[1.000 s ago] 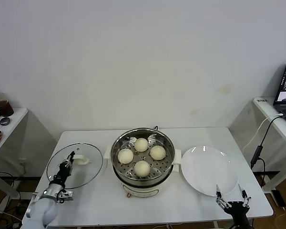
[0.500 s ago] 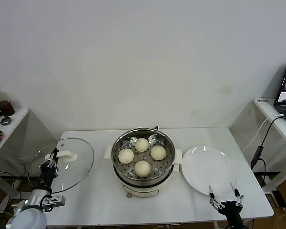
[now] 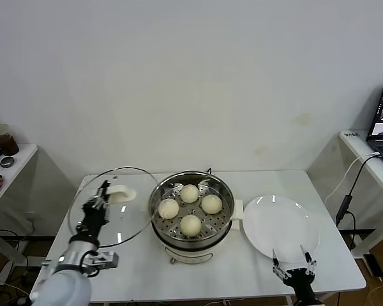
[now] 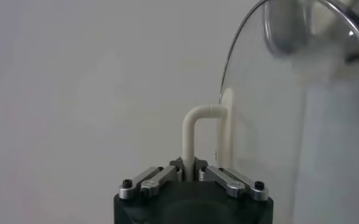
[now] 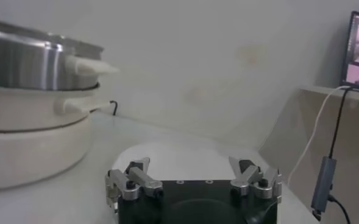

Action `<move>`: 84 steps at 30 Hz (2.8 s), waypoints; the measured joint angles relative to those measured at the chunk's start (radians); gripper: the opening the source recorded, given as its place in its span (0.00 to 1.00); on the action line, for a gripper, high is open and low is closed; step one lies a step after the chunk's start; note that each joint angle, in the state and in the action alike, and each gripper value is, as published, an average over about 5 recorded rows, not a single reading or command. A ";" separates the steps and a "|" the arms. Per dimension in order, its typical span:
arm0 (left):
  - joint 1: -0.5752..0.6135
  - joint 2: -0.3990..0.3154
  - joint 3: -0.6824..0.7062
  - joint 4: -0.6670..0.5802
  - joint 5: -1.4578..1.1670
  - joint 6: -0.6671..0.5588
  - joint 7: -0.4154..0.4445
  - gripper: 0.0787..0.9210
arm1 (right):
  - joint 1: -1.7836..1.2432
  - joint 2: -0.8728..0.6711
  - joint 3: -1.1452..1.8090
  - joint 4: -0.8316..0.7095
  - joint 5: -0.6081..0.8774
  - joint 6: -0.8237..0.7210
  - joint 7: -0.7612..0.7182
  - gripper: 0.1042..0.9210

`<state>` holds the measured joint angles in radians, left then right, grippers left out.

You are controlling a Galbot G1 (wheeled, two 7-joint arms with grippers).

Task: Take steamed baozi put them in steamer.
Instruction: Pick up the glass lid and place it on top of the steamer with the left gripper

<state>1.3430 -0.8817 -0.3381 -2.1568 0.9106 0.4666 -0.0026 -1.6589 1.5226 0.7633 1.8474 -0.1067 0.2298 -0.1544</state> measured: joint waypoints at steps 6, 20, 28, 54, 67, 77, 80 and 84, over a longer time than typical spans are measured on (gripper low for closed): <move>-0.120 -0.046 0.152 0.010 0.069 0.076 0.069 0.11 | 0.024 0.024 -0.025 -0.029 -0.057 0.011 0.035 0.88; -0.289 -0.235 0.382 0.103 0.331 0.130 0.216 0.11 | 0.037 0.047 -0.054 -0.048 -0.133 0.023 0.072 0.88; -0.343 -0.327 0.449 0.163 0.430 0.140 0.249 0.11 | 0.040 0.051 -0.058 -0.056 -0.144 0.031 0.081 0.88; -0.363 -0.442 0.479 0.298 0.544 0.126 0.248 0.11 | 0.044 0.053 -0.071 -0.067 -0.148 0.032 0.079 0.88; -0.356 -0.451 0.486 0.302 0.550 0.125 0.253 0.11 | 0.047 0.053 -0.074 -0.073 -0.150 0.031 0.078 0.88; -0.349 -0.453 0.486 0.294 0.552 0.126 0.256 0.11 | 0.047 0.053 -0.082 -0.075 -0.154 0.029 0.078 0.88; -0.352 -0.452 0.484 0.294 0.550 0.125 0.257 0.11 | 0.046 0.054 -0.083 -0.075 -0.155 0.029 0.078 0.88; -0.356 -0.446 0.480 0.293 0.547 0.124 0.259 0.11 | 0.045 0.054 -0.086 -0.076 -0.157 0.029 0.078 0.88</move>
<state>0.9866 -1.3275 0.1416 -1.8639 1.4571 0.5907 0.2566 -1.6135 1.5763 0.6778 1.7710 -0.2642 0.2589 -0.0763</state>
